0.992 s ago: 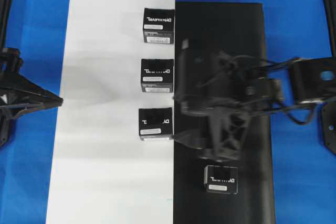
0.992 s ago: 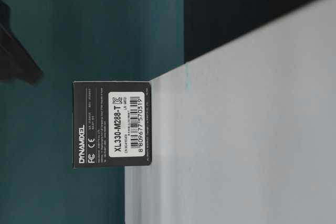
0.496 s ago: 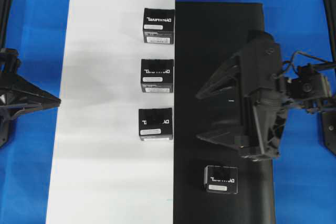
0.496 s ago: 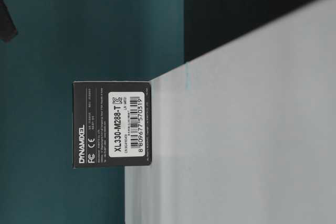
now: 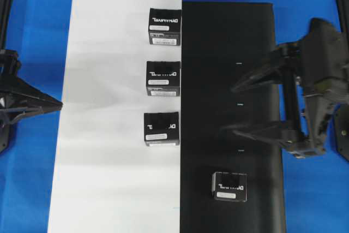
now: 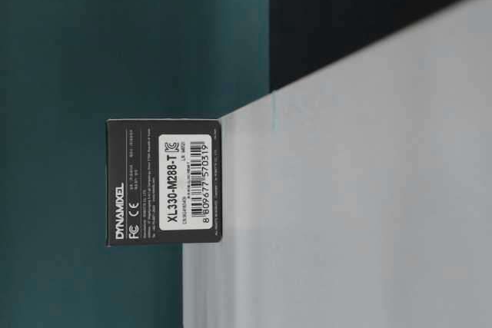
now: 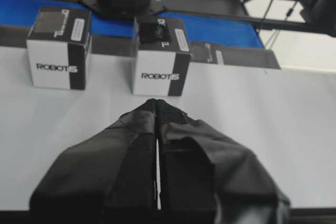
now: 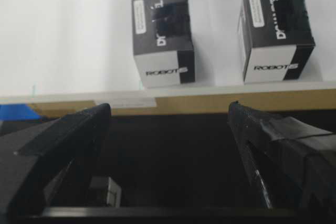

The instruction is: Place the box from the black base onto the white base.

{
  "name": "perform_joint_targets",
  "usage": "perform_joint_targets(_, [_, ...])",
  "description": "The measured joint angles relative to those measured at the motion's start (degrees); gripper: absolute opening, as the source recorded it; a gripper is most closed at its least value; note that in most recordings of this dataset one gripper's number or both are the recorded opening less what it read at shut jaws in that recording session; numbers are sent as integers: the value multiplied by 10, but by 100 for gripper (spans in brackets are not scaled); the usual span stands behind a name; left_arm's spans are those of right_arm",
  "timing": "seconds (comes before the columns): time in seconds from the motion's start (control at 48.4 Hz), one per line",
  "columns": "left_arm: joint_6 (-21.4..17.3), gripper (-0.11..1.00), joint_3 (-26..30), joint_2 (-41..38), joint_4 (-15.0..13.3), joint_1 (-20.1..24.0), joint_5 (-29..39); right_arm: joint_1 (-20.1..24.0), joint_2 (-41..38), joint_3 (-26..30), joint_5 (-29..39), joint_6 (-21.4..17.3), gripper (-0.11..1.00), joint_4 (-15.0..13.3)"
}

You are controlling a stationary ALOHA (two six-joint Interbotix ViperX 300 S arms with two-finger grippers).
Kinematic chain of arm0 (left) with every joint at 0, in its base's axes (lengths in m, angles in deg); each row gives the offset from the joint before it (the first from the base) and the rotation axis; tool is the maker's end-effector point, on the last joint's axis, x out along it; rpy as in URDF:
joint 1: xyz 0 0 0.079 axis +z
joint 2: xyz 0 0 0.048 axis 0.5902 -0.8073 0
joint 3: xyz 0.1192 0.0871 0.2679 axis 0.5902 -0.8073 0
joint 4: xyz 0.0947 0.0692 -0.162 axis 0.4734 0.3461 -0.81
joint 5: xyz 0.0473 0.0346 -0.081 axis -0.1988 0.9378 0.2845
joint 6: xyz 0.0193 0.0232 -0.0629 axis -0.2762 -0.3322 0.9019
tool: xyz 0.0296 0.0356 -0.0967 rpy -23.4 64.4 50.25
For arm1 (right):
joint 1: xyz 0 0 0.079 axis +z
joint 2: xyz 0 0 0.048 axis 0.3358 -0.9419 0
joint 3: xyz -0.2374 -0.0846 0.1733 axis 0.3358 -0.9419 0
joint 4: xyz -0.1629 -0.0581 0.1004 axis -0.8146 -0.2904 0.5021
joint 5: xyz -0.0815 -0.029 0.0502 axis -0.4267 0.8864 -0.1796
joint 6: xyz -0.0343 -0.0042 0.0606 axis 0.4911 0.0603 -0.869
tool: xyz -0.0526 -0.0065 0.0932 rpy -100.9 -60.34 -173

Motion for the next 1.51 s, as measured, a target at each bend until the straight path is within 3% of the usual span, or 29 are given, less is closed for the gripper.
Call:
perform_joint_targets(0.413, [-2,-3,0,-1,0,0,4,4,96,-98,-57,1,100,0])
perform_joint_targets(0.826, [-2,-3,0,0,0,0,3,11,161,-143,-62,-1,100,0])
perform_joint_targets(1.508, [1,-3,1,1,0,0,2,38,196,-197,-85,-8,100,4])
